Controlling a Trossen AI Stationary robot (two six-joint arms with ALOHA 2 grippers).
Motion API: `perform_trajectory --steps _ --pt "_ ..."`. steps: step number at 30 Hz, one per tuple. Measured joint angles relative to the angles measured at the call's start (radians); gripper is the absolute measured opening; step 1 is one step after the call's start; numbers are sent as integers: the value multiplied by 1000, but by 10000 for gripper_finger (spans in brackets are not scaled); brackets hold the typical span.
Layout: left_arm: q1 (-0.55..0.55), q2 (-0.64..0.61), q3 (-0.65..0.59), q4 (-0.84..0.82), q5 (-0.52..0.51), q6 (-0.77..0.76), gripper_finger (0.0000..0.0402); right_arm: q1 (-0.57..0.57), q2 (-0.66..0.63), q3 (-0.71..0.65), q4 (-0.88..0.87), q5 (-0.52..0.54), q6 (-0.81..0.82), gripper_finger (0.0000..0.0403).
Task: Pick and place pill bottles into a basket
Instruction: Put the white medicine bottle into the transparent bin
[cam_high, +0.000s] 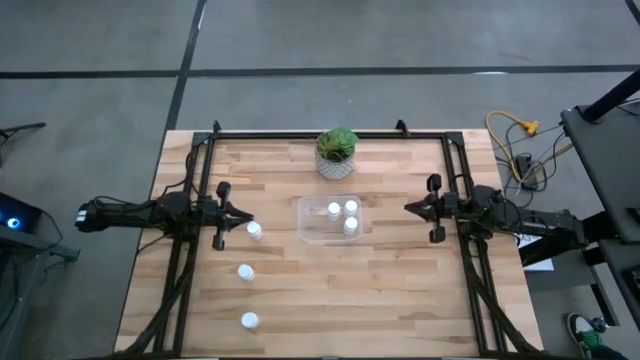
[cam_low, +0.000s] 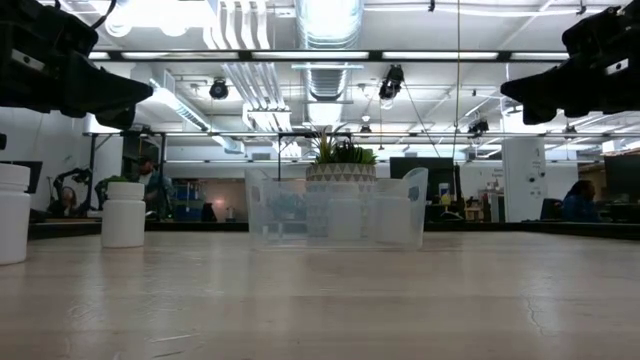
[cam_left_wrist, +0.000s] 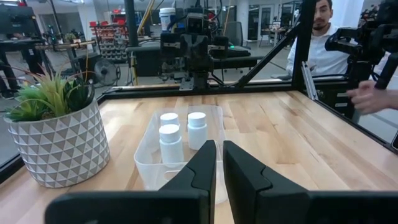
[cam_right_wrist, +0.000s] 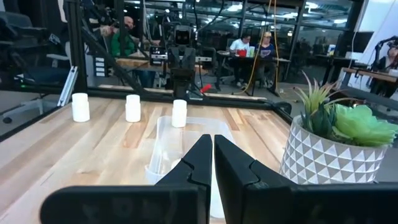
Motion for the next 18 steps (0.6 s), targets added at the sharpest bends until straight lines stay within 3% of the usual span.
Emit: perform_trajectory --steps 6,18 --pt "0 1 0 0 0 0 12 0 6 0 118 -2 -24 8" --pt "0 8 -3 39 -1 0 12 0 9 0 123 -3 -25 8"
